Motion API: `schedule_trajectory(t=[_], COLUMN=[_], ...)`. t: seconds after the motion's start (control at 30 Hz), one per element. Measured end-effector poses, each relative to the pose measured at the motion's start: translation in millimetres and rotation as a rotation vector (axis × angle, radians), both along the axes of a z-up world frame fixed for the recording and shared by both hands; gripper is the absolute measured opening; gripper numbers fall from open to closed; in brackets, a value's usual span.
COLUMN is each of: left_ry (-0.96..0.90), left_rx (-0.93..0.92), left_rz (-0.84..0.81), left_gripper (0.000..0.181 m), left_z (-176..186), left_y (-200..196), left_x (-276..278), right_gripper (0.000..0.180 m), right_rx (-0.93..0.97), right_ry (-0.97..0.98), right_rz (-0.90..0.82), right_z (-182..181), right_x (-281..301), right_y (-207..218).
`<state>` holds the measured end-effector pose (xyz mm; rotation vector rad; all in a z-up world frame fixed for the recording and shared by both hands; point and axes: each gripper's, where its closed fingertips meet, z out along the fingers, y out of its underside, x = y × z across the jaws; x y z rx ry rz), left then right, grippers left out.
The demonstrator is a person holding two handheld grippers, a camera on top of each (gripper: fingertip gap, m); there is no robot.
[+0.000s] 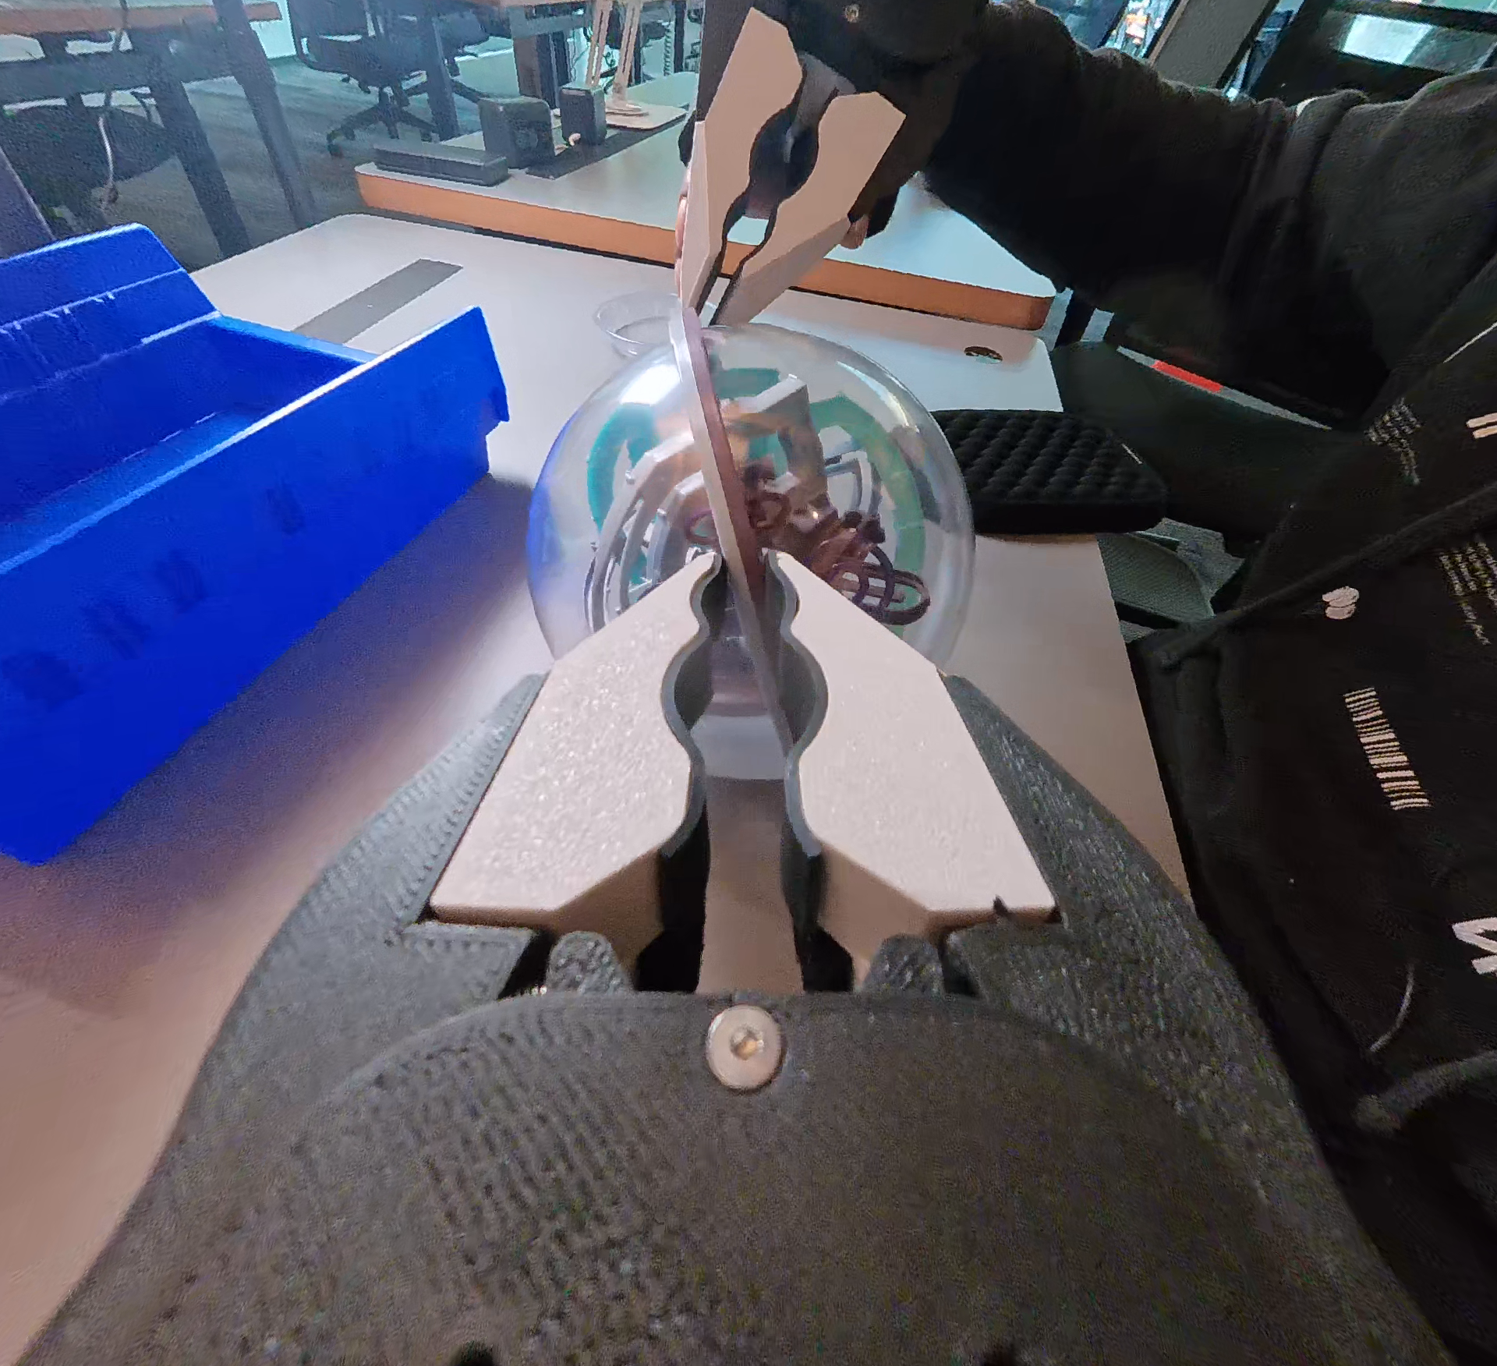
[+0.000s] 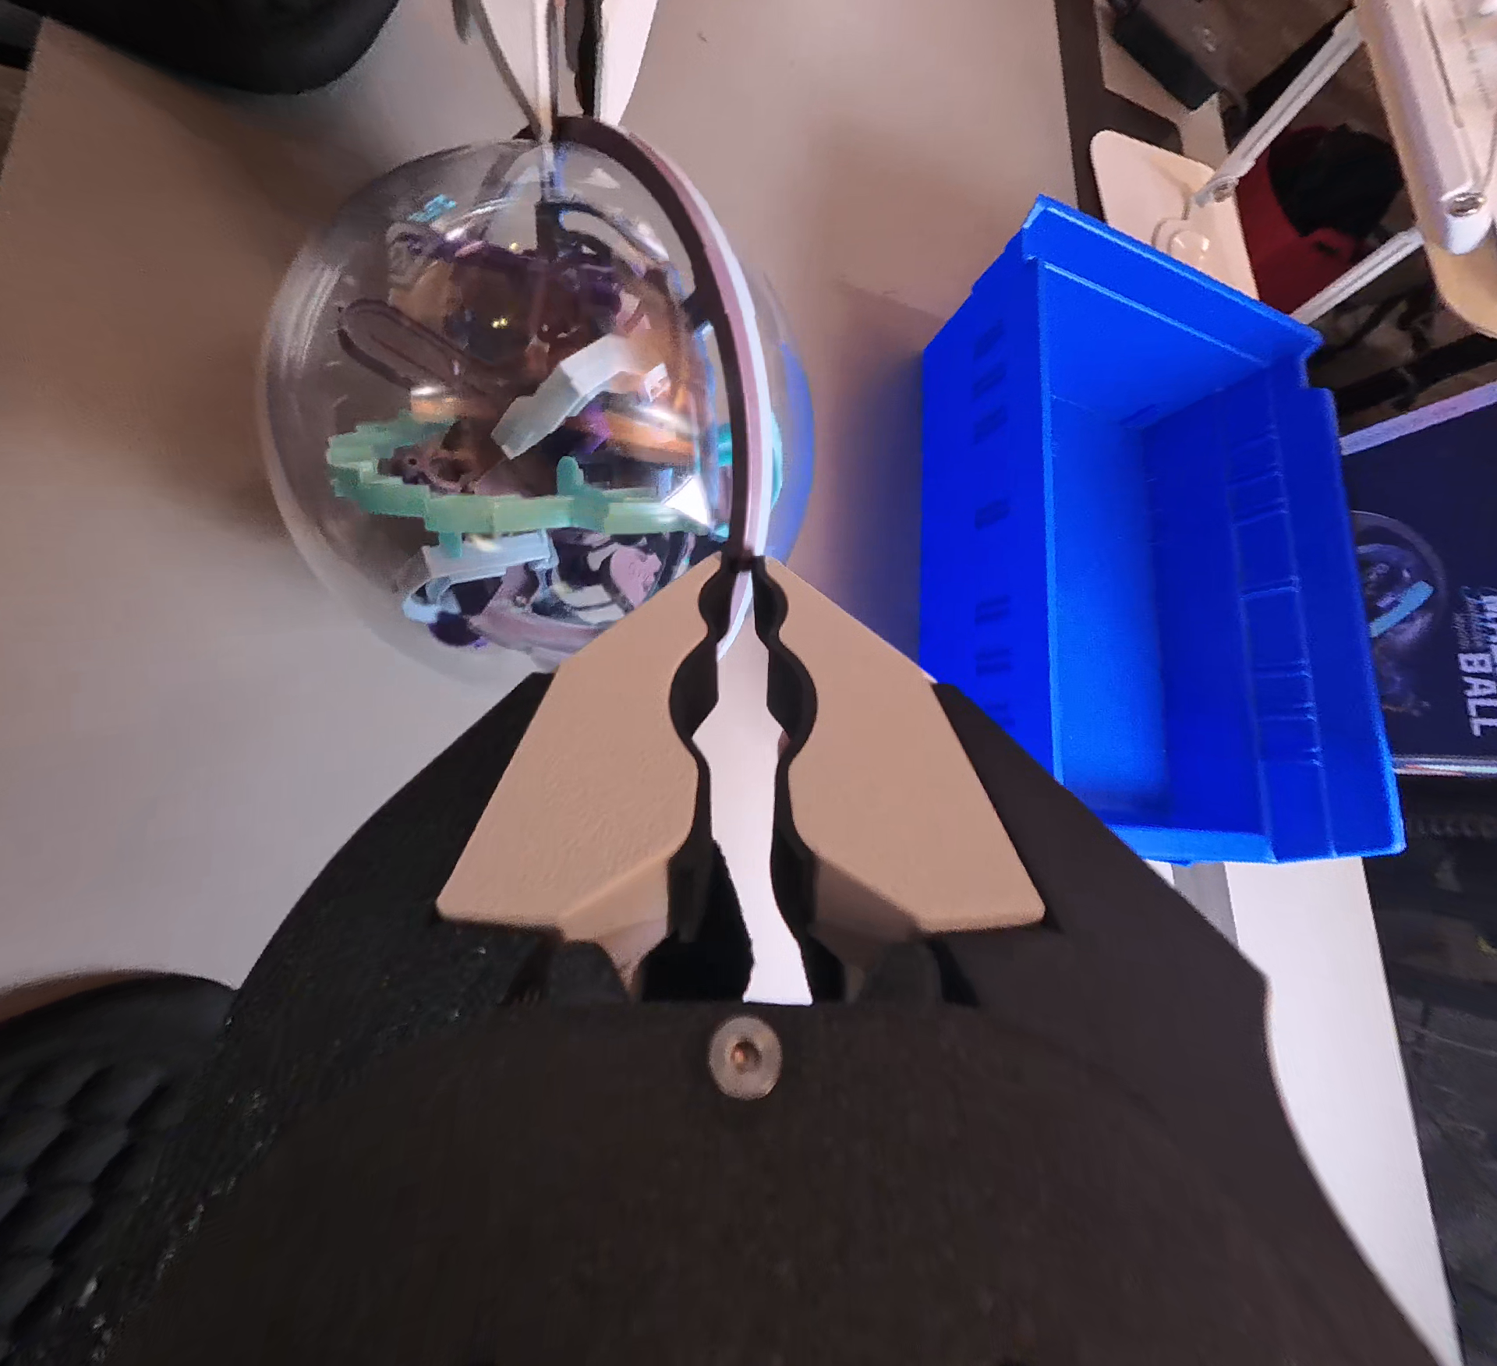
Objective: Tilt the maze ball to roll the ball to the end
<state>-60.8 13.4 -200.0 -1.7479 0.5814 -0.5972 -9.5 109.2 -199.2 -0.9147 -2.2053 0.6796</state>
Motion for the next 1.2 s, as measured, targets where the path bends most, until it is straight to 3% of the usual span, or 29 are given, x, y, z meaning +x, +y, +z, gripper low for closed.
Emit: schedule_trajectory(t=[0.23, 0.37, 0.47, 0.63, 1.0, 1.2], left_ry=[-0.045, -0.052, -0.056, -0.047, -0.021, 0.016], left_rx=[0.004, 0.011, 0.011, 0.013, 0.055, 0.065], left_rz=[0.031, 0.065, 0.095, 0.145, 0.220, 0.116], left_gripper=[0.007, 0.007, 0.007, 0.006, 0.006, 0.009], left_z=[-2, -4, -4, -2, 8, 6], left_y=[6, 7, 8, 8, -7, -22], left_x=[-1, -1, -3, 1, 34, 55], right_gripper=[0.024, 0.066, 0.091, 0.116, 0.125, 0.126], right_rx=[-0.069, -0.194, -0.292, -0.192, -0.110, -0.004], right_ry=[0.137, 0.202, 0.208, 0.263, 0.065, -0.070], right_rz=[-0.122, -0.278, -0.441, -0.563, -0.434, -0.291], right_z=[16, 18, -1, -20, -18, -21], right_x=[8, 24, 31, 25, 14, 21], right_y=[3, -12, -31, -49, -65, -68])
